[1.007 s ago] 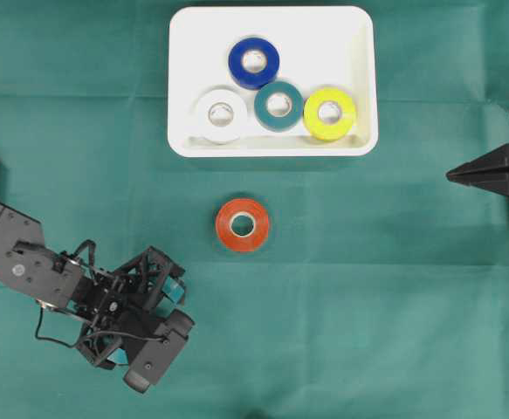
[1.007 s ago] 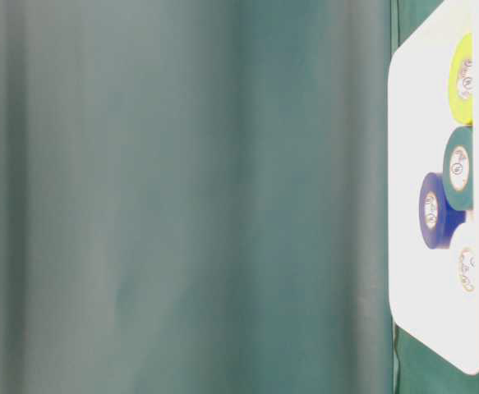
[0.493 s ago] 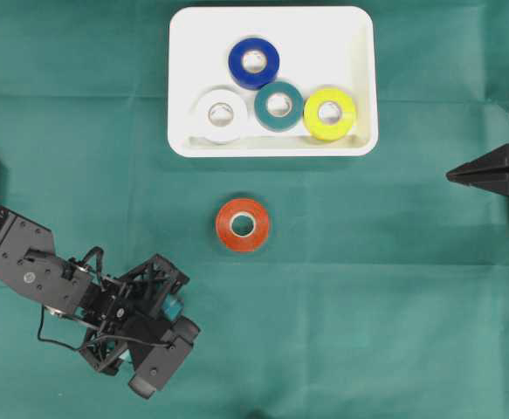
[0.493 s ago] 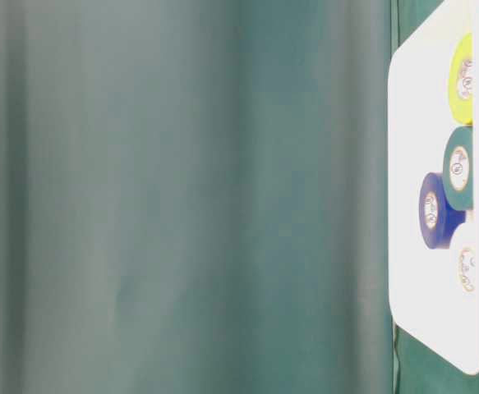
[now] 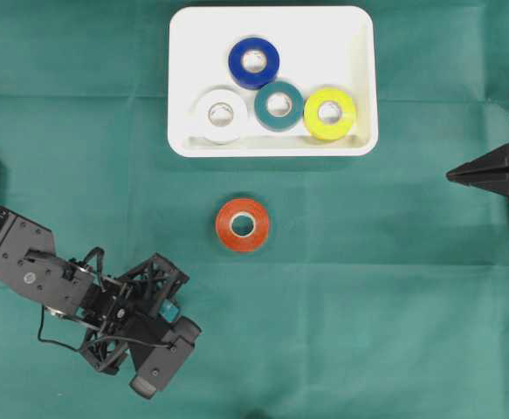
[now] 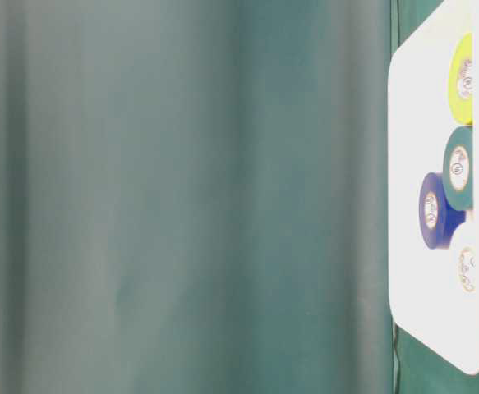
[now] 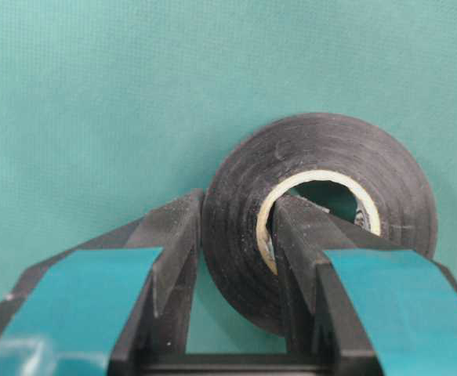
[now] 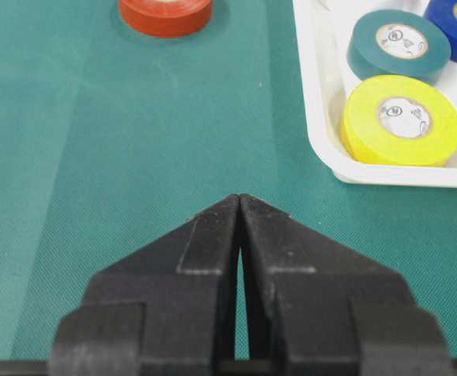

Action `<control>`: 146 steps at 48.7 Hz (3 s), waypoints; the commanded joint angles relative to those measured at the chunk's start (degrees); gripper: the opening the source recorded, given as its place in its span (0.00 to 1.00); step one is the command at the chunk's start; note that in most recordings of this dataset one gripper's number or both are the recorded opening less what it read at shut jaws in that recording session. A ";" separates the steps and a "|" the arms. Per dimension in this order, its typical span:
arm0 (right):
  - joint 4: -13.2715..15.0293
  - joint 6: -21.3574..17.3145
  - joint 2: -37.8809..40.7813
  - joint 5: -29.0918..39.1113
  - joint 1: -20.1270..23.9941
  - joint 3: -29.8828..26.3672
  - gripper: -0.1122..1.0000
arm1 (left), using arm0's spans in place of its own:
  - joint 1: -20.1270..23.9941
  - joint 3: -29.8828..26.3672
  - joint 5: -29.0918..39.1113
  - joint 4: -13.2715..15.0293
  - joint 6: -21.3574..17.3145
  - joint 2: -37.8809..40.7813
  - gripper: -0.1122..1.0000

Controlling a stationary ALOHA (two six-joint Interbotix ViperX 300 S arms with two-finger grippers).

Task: Put the tape into the white case with the left arm.
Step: 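Lower the left gripper and close it on the black tape, then carry the black tape up into the tray's upper-right area, then lower the black tape beside the blue tape and open the gripper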

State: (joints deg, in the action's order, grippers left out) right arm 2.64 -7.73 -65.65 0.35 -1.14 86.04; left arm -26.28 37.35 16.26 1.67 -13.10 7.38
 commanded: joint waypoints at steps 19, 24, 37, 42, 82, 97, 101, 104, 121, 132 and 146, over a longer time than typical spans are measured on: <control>0.09 -0.09 0.26 -0.62 -0.09 -0.62 0.02 | -0.26 -4.22 12.04 -0.35 -0.26 -10.99 0.32; 0.09 -0.09 0.26 -0.53 -0.09 -0.70 0.02 | 0.88 -4.39 12.13 -0.35 -0.35 -11.51 0.32; 0.09 -0.09 0.26 -0.62 -0.09 -0.70 0.02 | 9.32 -4.66 11.51 -0.44 -0.53 -11.07 0.32; 0.09 -0.09 0.26 -0.62 -0.09 -0.62 0.02 | 13.54 -5.01 10.28 -0.44 -0.62 -10.99 0.32; 0.09 -0.09 0.26 -0.62 -0.09 -0.62 0.02 | 38.58 -19.69 6.77 -0.53 -2.11 0.62 0.32; 0.09 -0.09 0.26 -0.62 -0.09 -0.62 0.02 | 43.15 -25.84 6.50 -0.53 -7.29 5.98 0.32; 0.09 -0.09 0.26 -0.62 -0.09 -0.62 0.02 | 44.21 -27.25 5.63 -0.53 -7.38 7.21 0.32; 0.09 -0.09 0.26 -0.62 0.00 -0.53 0.02 | 45.00 -28.56 4.83 -0.53 -7.38 8.26 0.32; 0.09 0.00 0.26 -0.62 -0.09 -0.62 0.02 | 46.14 -32.26 4.13 -0.53 -7.03 10.72 0.32; 0.09 -0.09 0.26 -0.62 -0.09 -0.53 0.02 | 46.14 -32.08 4.13 -0.44 -6.77 10.63 0.36; 0.09 -0.09 0.26 -0.62 -0.09 -0.53 0.02 | 46.05 -31.11 4.39 -0.44 -6.68 10.37 0.90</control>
State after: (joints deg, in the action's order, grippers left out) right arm 2.64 -7.73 -65.65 0.35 -1.14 86.04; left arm 19.69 6.86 20.92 1.14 -19.95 19.34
